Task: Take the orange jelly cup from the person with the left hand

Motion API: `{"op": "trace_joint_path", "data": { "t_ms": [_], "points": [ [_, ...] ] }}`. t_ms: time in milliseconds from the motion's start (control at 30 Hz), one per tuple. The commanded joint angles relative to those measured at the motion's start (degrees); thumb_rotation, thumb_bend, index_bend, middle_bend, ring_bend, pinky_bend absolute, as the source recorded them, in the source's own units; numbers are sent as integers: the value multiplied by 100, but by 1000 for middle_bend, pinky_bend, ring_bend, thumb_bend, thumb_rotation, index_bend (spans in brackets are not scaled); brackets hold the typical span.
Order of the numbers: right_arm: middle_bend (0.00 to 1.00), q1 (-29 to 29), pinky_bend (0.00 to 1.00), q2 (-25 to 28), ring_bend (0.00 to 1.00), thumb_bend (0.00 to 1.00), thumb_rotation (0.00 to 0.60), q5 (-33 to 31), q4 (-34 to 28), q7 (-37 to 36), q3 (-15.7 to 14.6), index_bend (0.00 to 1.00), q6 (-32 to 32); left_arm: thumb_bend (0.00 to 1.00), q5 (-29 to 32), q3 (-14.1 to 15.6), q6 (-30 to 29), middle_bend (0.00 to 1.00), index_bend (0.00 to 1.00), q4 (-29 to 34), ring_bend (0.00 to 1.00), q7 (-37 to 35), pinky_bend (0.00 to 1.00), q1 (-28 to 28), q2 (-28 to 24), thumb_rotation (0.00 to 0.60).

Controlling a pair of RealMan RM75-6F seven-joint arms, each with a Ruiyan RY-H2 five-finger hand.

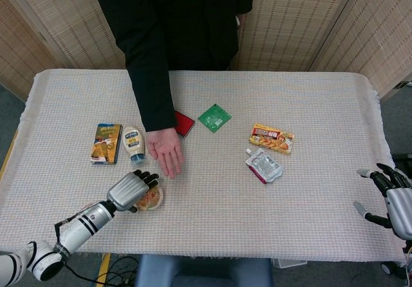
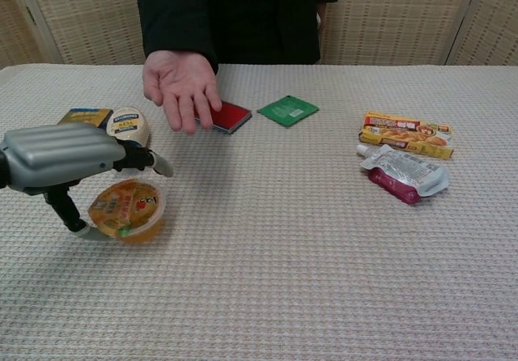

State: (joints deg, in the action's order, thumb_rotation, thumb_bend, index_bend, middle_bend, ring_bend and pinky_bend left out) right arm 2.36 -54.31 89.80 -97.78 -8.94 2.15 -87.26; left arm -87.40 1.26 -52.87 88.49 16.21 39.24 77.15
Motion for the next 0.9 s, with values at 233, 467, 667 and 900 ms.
{"op": "trace_joint_path", "data": {
  "t_ms": [233,467,667,900],
  "points": [
    [320,4,197,-2,170,246,600,-4,6,-9,0,228,14,119,566,6,-442,14,0,703,61,-1,260,-501,-496,600],
    [320,-5,197,-9,170,246,600,3,36,-40,-1,228,0,119,1084,-50,-1193,14,0,1002,63,-131,260,-1120,-1001,600],
    [320,38,197,-30,170,246,600,3,61,-58,7,228,64,119,1337,-172,-2193,14,0,1071,68,-360,260,-1786,-1295,600],
    [320,119,197,-47,170,246,600,-20,30,-38,21,228,194,119,1059,-127,-3323,15,41,845,70,-378,260,-2504,-1197,600]
  ]
}}
